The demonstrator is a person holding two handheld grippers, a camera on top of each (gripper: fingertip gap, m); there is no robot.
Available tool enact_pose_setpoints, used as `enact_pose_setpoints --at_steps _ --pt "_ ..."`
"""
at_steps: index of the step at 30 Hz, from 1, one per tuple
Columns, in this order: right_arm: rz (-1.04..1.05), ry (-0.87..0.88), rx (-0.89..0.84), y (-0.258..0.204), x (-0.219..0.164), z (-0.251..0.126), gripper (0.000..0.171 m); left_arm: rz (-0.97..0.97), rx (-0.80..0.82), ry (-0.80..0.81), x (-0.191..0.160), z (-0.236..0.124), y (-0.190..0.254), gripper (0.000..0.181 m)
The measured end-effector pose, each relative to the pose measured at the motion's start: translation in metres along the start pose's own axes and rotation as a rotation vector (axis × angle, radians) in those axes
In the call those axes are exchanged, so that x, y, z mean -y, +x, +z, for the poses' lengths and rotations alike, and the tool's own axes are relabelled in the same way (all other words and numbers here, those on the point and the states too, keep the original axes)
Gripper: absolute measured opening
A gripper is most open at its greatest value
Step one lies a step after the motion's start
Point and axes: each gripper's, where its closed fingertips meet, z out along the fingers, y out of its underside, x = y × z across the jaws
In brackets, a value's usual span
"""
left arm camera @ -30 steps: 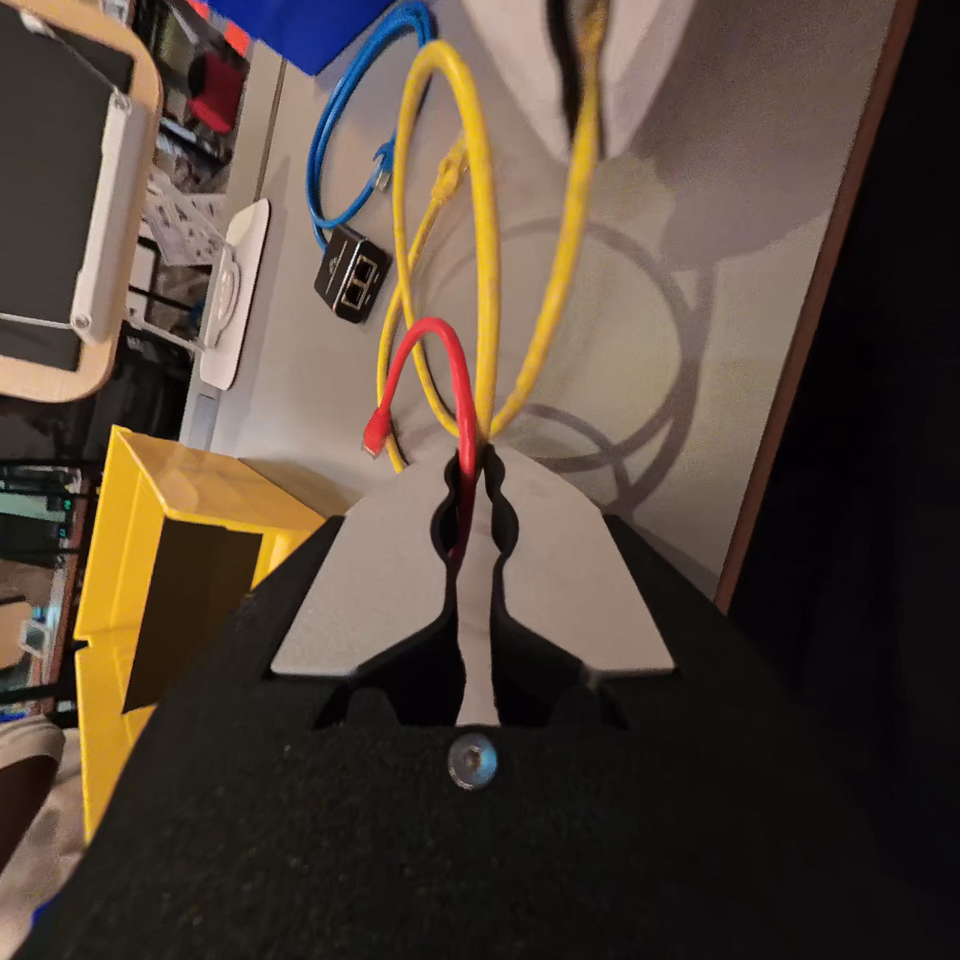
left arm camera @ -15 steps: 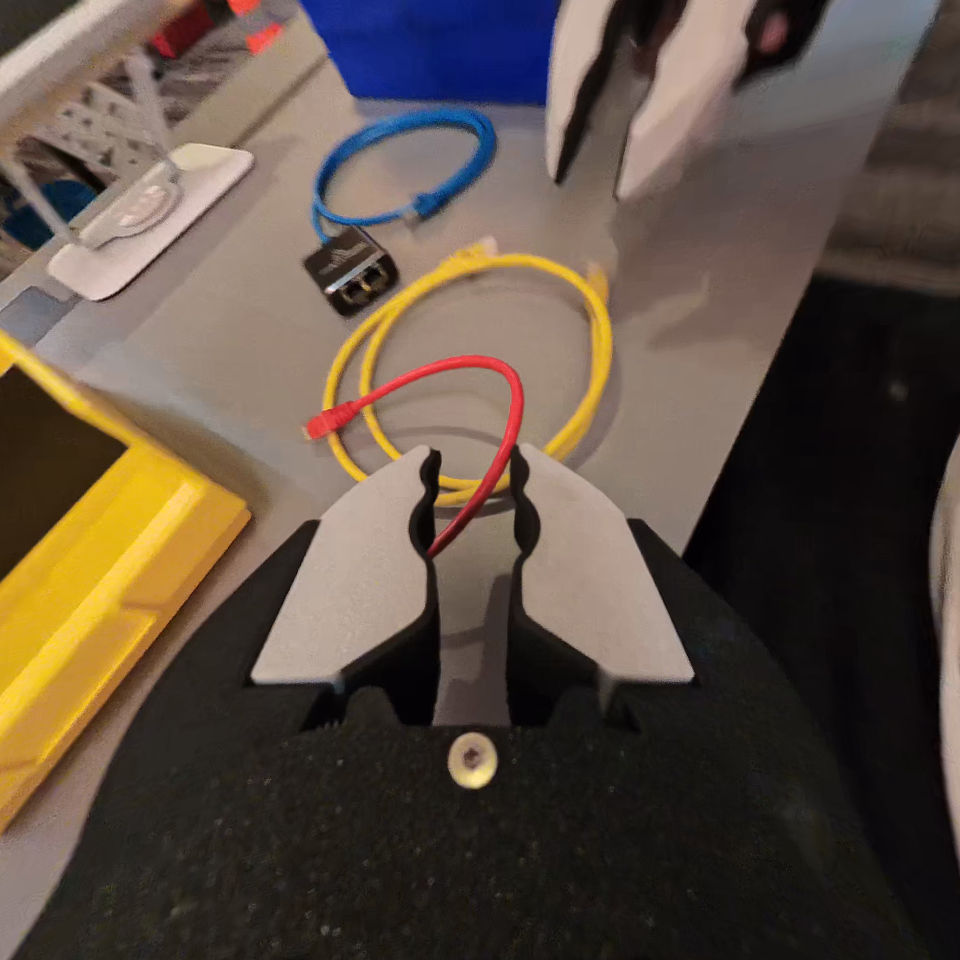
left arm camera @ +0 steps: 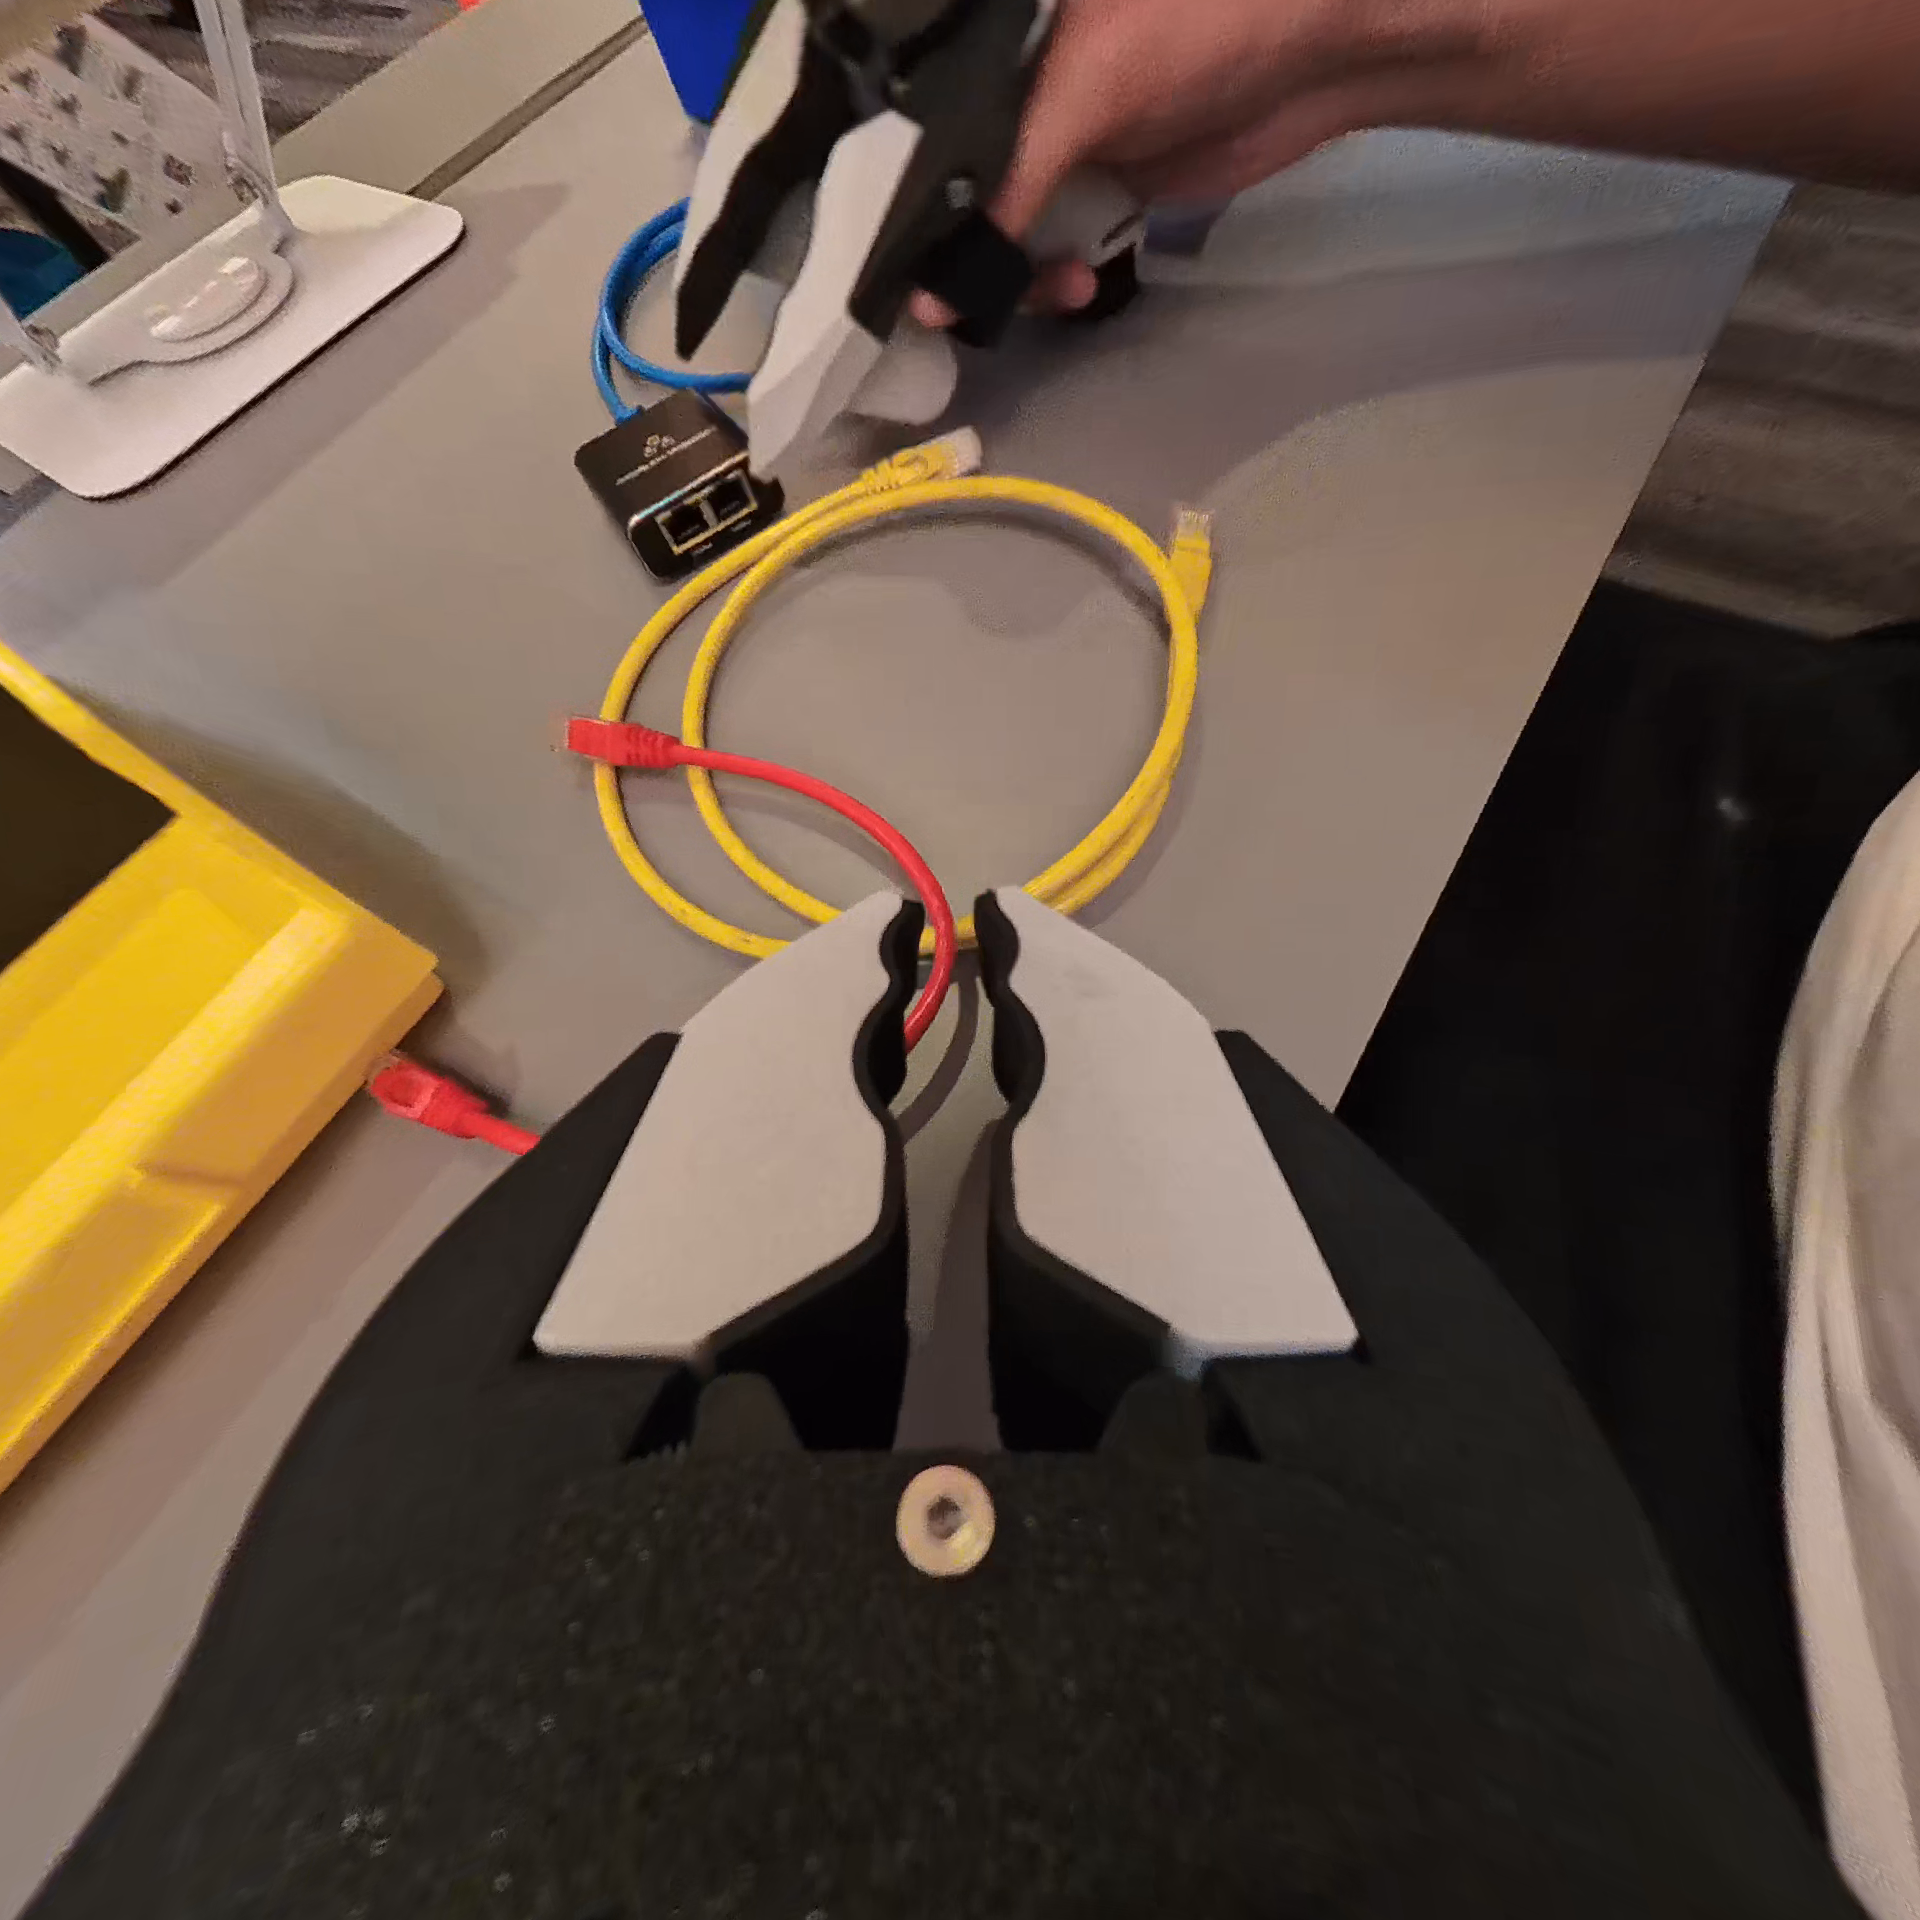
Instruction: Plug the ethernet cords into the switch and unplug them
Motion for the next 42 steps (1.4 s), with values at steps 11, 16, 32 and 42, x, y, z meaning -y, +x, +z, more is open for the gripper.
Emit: enact_pose_setpoints --at_steps 11,16,32,42 --pt "0.025 -0.140 0.063 0.002 -0.013 0.026 0.066 0.081 0.033 -0.061 -0.012 0.013 0.006 0.011" --pt "0.149 -0.036 0.179 -0.004 0.005 0.000 0.066 -0.007 0.056 0.034 0.013 0.013 -0.004 0.017" --pt "0.283 0.012 0.699 -0.094 0.047 -0.103 0.066 0.824 0.097 0.105 0.123 0.079 -0.011 0.027" --pt "0.351 0.250 0.684 -0.074 0.050 -0.096 0.089 0.833 0.160 0.262 0.139 0.072 -0.030 0.025"
